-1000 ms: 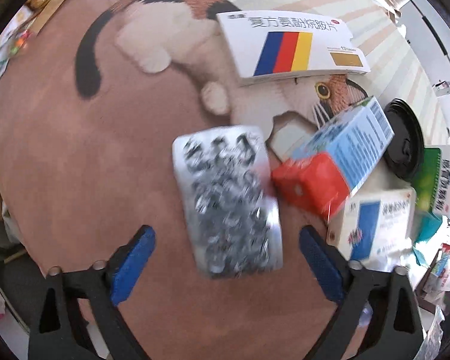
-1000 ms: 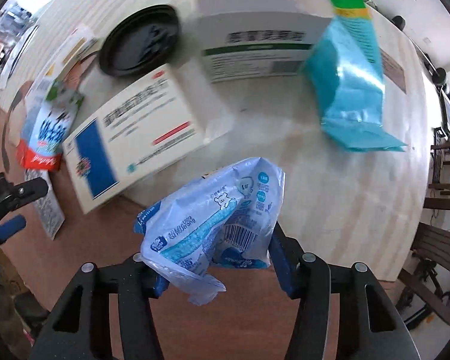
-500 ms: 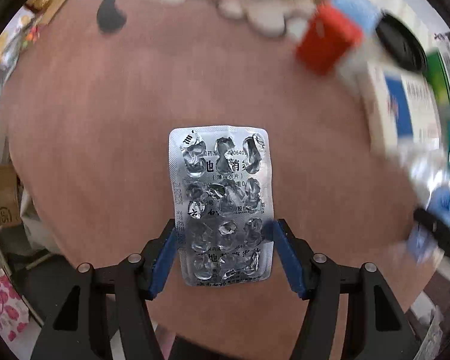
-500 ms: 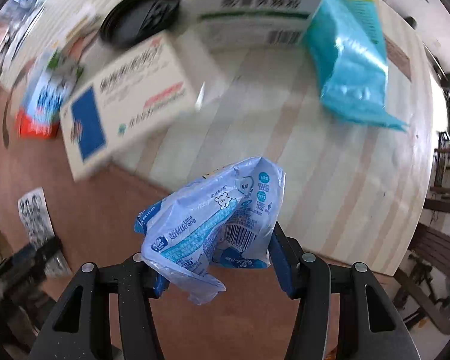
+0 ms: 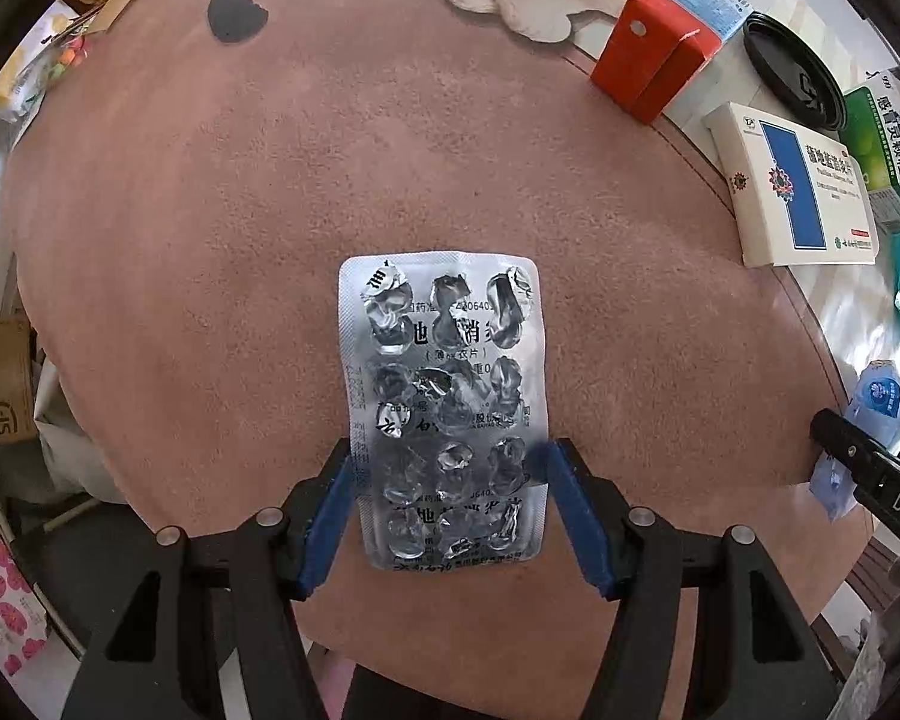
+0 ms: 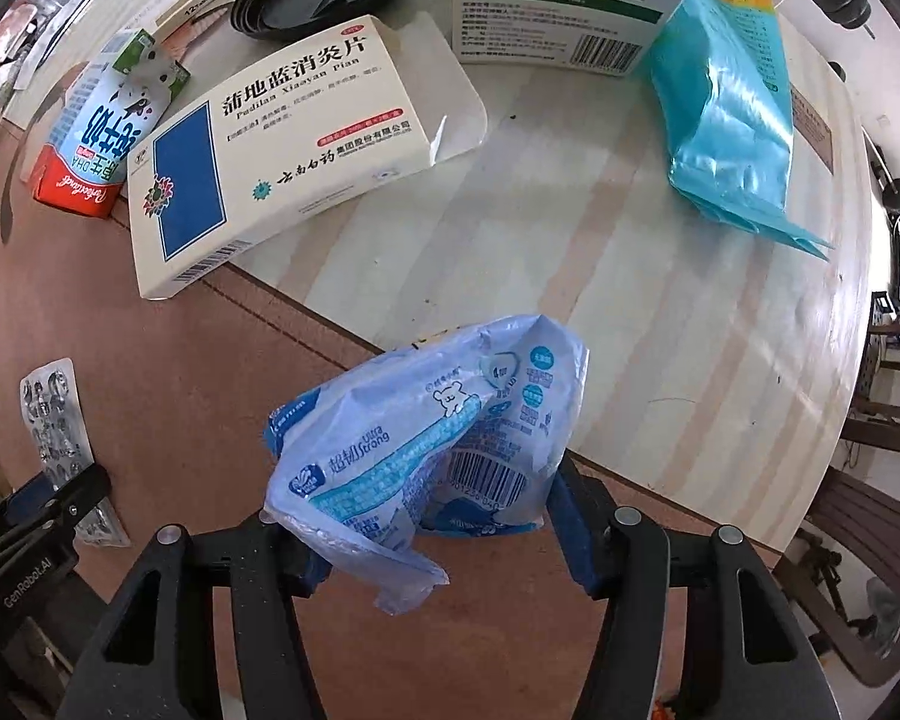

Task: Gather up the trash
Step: 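Lift the blister pack and blue bag and carry both to the trash bin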

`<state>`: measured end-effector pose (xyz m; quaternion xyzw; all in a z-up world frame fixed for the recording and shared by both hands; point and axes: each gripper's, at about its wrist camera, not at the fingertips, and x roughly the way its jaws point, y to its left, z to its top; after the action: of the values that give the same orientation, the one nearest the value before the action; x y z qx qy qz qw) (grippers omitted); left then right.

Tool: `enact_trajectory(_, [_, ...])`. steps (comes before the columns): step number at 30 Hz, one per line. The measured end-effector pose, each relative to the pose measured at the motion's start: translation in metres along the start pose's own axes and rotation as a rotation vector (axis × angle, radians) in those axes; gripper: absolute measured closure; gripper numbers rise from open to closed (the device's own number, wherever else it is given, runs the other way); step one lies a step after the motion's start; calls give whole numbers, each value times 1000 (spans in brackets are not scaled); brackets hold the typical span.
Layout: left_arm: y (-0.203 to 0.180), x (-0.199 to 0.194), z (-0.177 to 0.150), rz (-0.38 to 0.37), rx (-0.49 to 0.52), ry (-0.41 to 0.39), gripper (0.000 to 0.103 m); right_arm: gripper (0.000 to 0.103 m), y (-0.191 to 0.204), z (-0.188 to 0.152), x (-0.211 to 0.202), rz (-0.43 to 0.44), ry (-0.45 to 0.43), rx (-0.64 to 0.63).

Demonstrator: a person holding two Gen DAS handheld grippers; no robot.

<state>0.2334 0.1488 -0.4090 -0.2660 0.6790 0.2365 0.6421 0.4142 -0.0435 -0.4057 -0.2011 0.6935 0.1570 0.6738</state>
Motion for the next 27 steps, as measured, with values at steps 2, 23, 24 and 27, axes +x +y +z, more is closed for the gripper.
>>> enact_trajectory(2, [0, -1, -5, 6, 14, -13, 42, 43, 2, -2, 0, -2, -4, -8])
enact_trajectory(23, [47, -116, -75, -44, -22, -319, 42, 55, 62, -77, -95, 136, -164, -126])
enact_trajectory(24, [58, -122, -85, -50, -39, -335, 42, 55, 69, -85, -100, 148, -171, -137])
enact_trajectory(27, [93, -133, -111, -58, -85, -368, 42, 55, 104, -122, -114, 187, -194, -197])
